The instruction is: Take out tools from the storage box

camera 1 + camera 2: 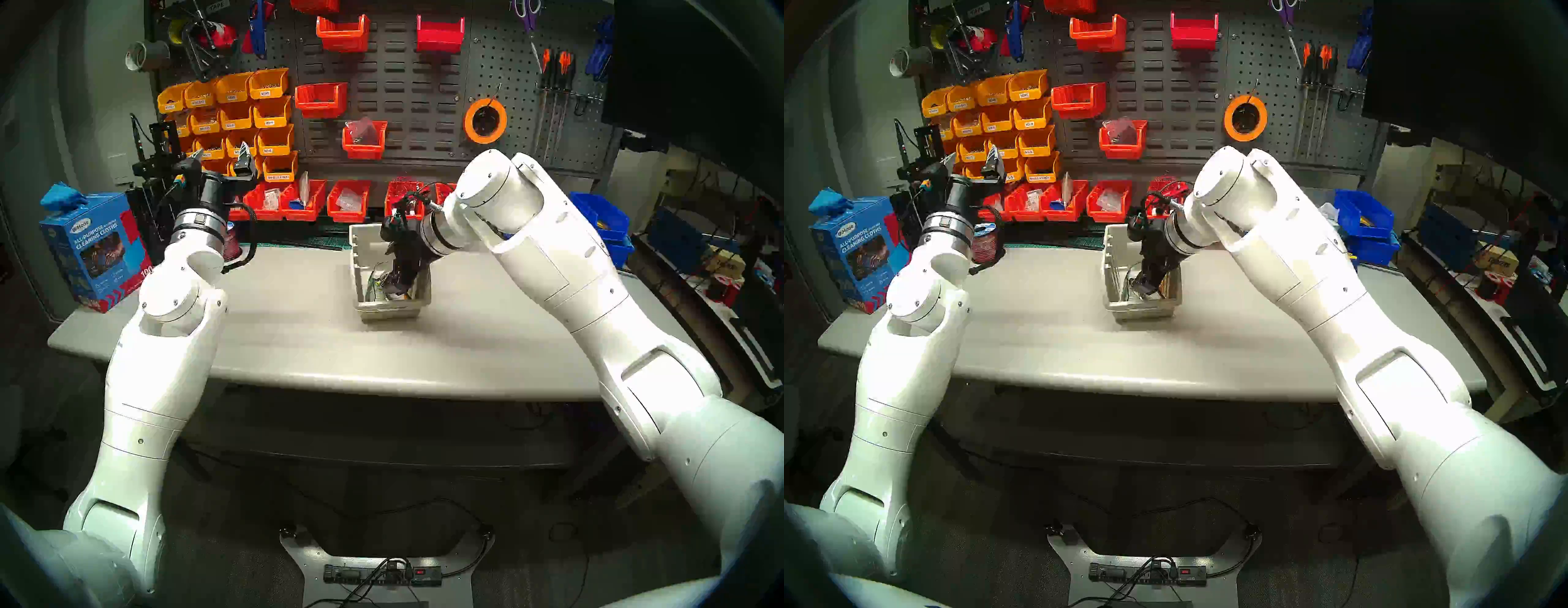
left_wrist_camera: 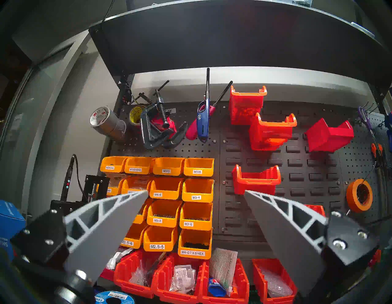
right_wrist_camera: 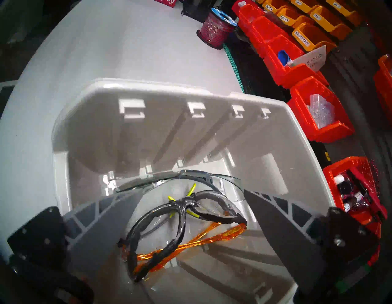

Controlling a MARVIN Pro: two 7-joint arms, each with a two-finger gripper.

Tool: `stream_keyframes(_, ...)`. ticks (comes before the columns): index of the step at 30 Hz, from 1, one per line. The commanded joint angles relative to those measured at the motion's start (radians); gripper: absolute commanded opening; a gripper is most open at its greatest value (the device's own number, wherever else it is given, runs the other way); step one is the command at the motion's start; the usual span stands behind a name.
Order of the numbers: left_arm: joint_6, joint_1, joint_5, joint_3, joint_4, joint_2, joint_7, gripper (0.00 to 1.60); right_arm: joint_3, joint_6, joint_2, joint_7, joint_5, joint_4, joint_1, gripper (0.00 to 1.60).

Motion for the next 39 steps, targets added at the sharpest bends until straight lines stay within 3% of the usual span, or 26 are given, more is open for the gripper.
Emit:
stream_keyframes(1, -0.004, -0.016, 0.003, -0.004, -0.008, 0.001, 0.001, 1.6, -0.025, 0.009, 0.007, 0.109, 0.05, -0.005, 0.044, 1.6)
stream_keyframes(11, -0.004, -0.016, 0.002, -0.004, -0.008, 0.001, 0.001, 1.6, -0.091, 0.014, -0.004, 0.084, 0.125, 0.027, 0.089, 1.6)
stream_keyframes(23, -0.004, -0.016, 0.003, -0.004, -0.008, 0.001, 0.001, 1.6, -0.151, 0.009, -0.059, 0.054, 0.17, 0.101, 0.141, 1.6)
stream_keyframes(28, -0.004, -0.017, 0.003, -0.004, -0.008, 0.001, 0.002, 1.6, -0.176, 0.006, -0.042, 0.044, 0.175, 0.11, 0.145, 1.6)
stream_keyframes(34, -0.004, -0.016, 0.003, -0.004, -0.008, 0.001, 0.001, 1.6, -0.165, -0.038, -0.011, 0.014, 0.186, 0.104, 0.157, 1.6)
stream_keyframes(39, -0.004, -0.015, 0.002, -0.004, -0.008, 0.002, 0.001, 1.6, -0.096, -0.081, -0.005, 0.009, 0.215, 0.133, 0.208, 1.6)
